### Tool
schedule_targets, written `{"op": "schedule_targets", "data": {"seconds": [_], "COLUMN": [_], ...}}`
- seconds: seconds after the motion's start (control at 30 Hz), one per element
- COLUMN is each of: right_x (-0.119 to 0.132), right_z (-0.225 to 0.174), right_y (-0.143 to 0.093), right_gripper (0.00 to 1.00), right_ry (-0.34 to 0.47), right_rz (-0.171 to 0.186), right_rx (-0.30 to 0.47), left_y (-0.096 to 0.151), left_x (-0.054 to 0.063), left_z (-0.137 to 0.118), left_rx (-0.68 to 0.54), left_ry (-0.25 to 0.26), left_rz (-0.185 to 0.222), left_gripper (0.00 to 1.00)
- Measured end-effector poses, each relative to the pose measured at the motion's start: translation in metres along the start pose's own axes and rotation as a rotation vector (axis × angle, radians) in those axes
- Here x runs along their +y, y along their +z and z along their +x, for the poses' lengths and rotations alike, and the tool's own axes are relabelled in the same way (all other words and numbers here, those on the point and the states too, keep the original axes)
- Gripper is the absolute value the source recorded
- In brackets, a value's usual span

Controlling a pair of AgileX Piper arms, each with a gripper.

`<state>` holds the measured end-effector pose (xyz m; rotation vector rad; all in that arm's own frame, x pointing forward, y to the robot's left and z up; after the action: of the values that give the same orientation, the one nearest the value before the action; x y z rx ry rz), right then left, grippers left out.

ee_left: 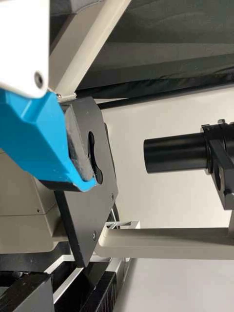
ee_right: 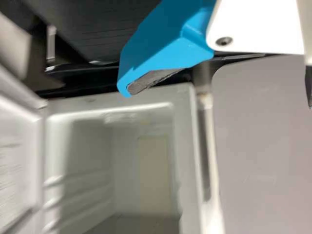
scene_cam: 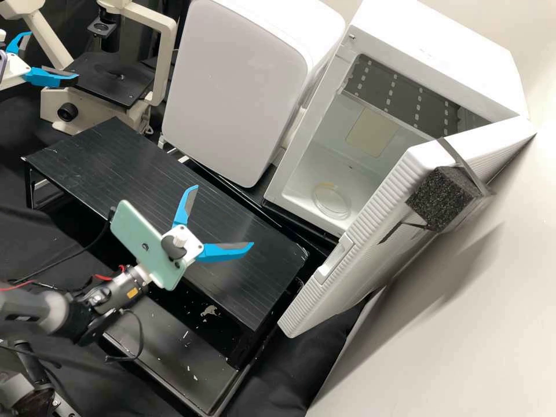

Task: Close the incubator door

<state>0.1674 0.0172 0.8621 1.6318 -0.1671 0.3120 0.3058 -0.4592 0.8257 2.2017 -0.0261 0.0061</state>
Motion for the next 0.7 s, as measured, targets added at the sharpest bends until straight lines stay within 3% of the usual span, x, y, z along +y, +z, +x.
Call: {"op": "schedule_targets", "data": {"seconds": [0.13,0.2,0.43,0.57,0.7], "right_x": [0.02,0.032,0.065,0.071,0.074], "right_z": [-0.017,-0.022,-0.038,-0.031,-0.014], "right_y": [0.007,0.016,0.045,0.055,0.066], "right_gripper": [1.0,1.0,1.0,1.0,1.0], "right_ry": [0.081,0.137,0.32,0.315,0.294], "right_rz": [-0.002,-0.011,0.043,0.056,0.032], "right_rx": [-0.033,-0.087,-0.265,-0.292,-0.311], "left_y": [0.0,0.0,0.0,0.0,0.0], "left_x": [0.0,0.0,0.0,0.0,0.0], "left_z": [0.0,0.0,0.0,0.0,0.0], "left_rx": [0.0,0.0,0.0,0.0,0.0], "left_ry": [0.0,0.0,0.0,0.0,0.0], "left_rz": [0.0,0.0,0.0,0.0,0.0], "left_gripper": [1.0,1.0,1.0,1.0,1.0]}}
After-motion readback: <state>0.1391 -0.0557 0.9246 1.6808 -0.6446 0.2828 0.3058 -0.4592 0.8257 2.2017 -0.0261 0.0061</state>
